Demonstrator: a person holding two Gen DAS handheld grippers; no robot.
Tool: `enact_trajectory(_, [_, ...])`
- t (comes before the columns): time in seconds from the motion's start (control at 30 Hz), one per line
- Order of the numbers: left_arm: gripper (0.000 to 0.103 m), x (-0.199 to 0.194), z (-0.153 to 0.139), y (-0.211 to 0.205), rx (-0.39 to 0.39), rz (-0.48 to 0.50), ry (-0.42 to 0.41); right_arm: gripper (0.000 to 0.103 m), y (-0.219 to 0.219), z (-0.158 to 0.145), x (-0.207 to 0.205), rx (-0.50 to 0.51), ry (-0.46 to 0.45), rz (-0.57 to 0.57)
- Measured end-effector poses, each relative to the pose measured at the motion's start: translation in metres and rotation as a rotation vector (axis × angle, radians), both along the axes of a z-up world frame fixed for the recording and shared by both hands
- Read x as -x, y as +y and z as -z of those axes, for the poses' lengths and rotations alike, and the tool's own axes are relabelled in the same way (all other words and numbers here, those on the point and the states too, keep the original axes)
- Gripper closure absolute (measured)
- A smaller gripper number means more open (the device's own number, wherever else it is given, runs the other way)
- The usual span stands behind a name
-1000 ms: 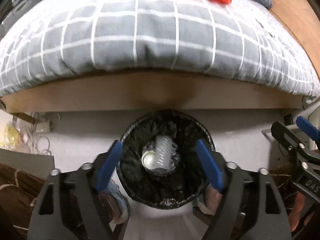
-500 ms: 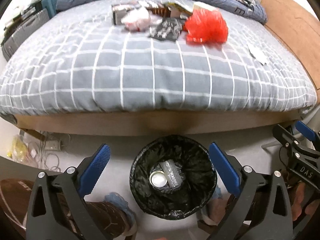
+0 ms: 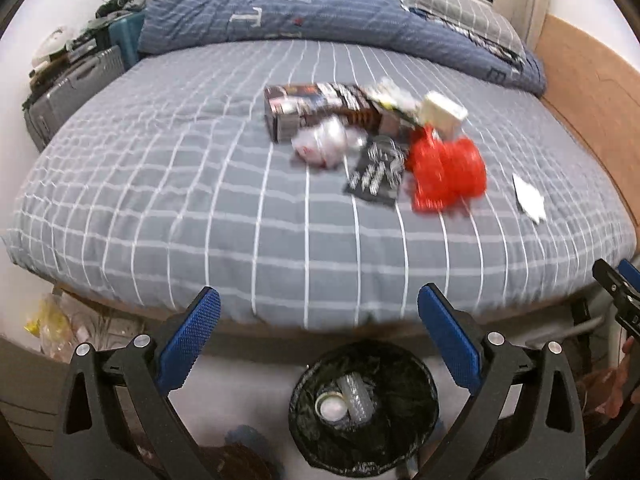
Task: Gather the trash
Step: 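Move both open tools back over the trash on the bed, then grasp the white tissue with the right tool while the left tool grasps the clear plastic bag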
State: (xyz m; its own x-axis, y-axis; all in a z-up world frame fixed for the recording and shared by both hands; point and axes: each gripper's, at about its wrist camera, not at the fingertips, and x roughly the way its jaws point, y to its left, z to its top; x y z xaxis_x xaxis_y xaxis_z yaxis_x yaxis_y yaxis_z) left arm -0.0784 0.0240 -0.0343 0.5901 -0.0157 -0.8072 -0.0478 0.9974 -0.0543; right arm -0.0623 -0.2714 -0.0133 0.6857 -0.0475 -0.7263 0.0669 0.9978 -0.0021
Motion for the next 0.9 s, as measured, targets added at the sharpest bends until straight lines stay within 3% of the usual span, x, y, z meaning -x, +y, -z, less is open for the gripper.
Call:
enact_trajectory(0.33, [0.006,-0.046,-0.020,-0.002,-0.017,0.020,-0.042,0.008,-0.016,-0.007,-0.056,0.015,0.001,0.026])
enact_trajectory(0.53, [0.006,-0.085,-0.013,-0.001,-0.008,0.012,-0.028,0.008,-0.022,0.008,-0.099,0.025,0.025,0.040])
enact_trajectory(0.9, [0.006,-0.155,0.025,-0.001,-0.027,0.008,0.001,0.022,-0.037,0.058,-0.166,-0.029,0.105,0.078])
